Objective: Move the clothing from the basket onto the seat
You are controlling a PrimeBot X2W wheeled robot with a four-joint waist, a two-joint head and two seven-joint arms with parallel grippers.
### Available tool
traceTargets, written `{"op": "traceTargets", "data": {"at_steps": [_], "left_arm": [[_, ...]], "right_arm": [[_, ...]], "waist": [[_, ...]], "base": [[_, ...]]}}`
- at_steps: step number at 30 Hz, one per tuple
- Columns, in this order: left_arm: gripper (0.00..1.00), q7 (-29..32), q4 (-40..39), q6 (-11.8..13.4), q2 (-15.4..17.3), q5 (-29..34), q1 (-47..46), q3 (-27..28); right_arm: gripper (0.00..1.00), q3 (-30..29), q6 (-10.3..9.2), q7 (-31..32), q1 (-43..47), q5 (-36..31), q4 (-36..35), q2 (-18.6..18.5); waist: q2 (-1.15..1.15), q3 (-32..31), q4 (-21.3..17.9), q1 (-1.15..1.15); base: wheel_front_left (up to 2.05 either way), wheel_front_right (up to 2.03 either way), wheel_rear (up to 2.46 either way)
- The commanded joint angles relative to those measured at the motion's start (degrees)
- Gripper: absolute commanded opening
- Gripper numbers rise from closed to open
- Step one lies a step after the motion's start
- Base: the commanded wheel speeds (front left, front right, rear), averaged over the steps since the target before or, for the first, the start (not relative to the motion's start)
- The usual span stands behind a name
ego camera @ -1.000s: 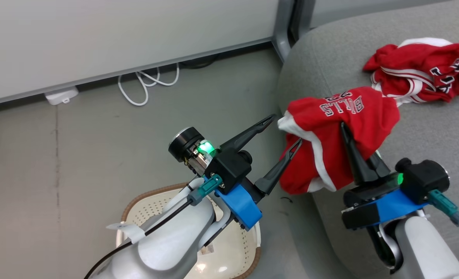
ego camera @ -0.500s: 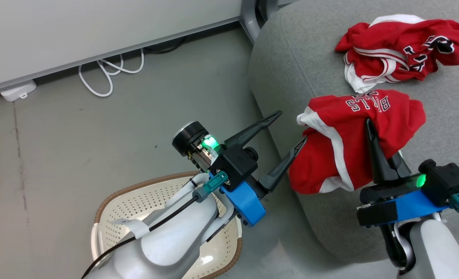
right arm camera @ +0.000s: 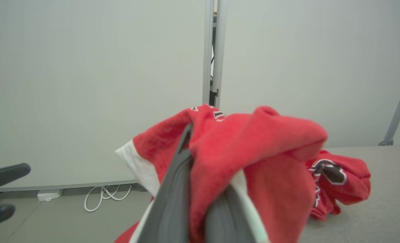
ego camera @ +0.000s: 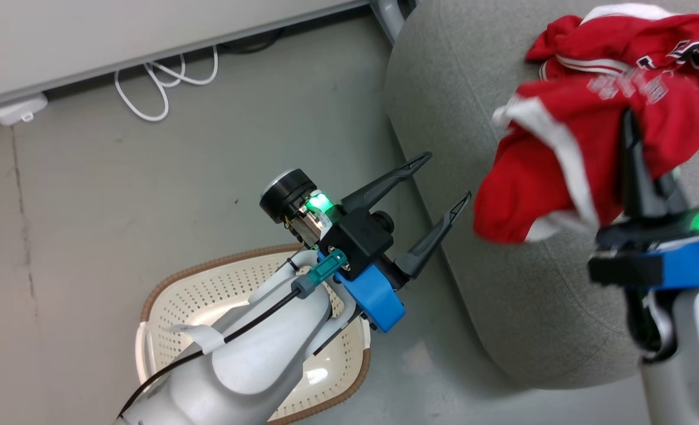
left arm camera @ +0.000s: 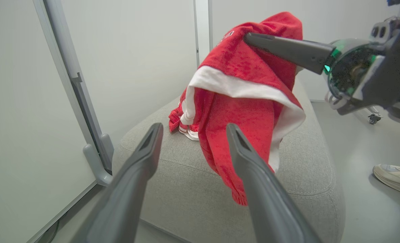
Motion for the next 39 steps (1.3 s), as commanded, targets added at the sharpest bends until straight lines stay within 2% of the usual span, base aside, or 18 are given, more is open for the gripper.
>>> {"op": "traceTargets", "data": {"at_steps": [1,6,16,22,25,28,32,39], "left_arm": [[1.00,-0.15,-0.14,-0.21,0.34,0.34,-1.00,0.31],[1.00,-0.12,-0.14,-0.21,0.53,1.12,-2.64,0.14],[1.00,0.61,-0.07,-0.27,2.37,2.68,-7.77,-0.36],[1.00,0.63,-0.42,-0.29,2.58,3.17,-9.73,-0.81],[1.00,0.54,-0.41,-0.30,2.63,3.20,-10.23,-1.02],[1.00,0.58,-0.45,-0.30,2.99,3.27,-10.67,-1.13],[1.00,0.72,-0.64,-0.15,3.36,3.22,-10.95,-1.26],[1.00,0.74,-1.07,0.22,3.72,3.30,-11.41,-1.64]], "right_arm": [[0.00,-0.69,0.03,-0.04,-2.23,-0.20,-0.76,-0.56],[0.00,-5.13,0.03,-0.04,-10.31,-0.89,-3.70,-2.29],[0.00,-15.67,0.02,-0.04,-26.39,-2.14,-4.07,-9.81],[0.00,-20.23,0.02,-0.04,-32.63,-1.77,2.68,-17.48],[0.00,-21.81,0.03,-0.03,-34.61,-1.79,8.19,-21.43],[0.00,-23.37,0.02,-0.03,-36.37,-1.74,14.46,-23.72],[0.00,-23.56,0.03,-0.02,-37.33,-2.48,22.25,-24.52],[0.00,-25.38,0.02,-0.03,-36.20,-4.67,31.26,-20.92]], "waist": [[0.00,1.41,0.21,0.00],[0.00,5.94,0.75,0.00],[0.00,16.48,1.97,0.00],[0.00,20.51,2.78,0.00],[0.00,22.03,3.23,0.00],[0.00,23.42,3.49,0.00],[0.00,25.04,3.75,0.00],[0.00,26.39,4.38,0.00]], "base": [[0.00,0.00,0.00],[0.00,0.00,0.00],[0.00,0.00,0.00],[0.00,0.00,0.00],[0.00,0.00,0.00],[0.00,0.00,0.00],[0.00,0.00,0.00],[0.00,0.00,0.00]]}}
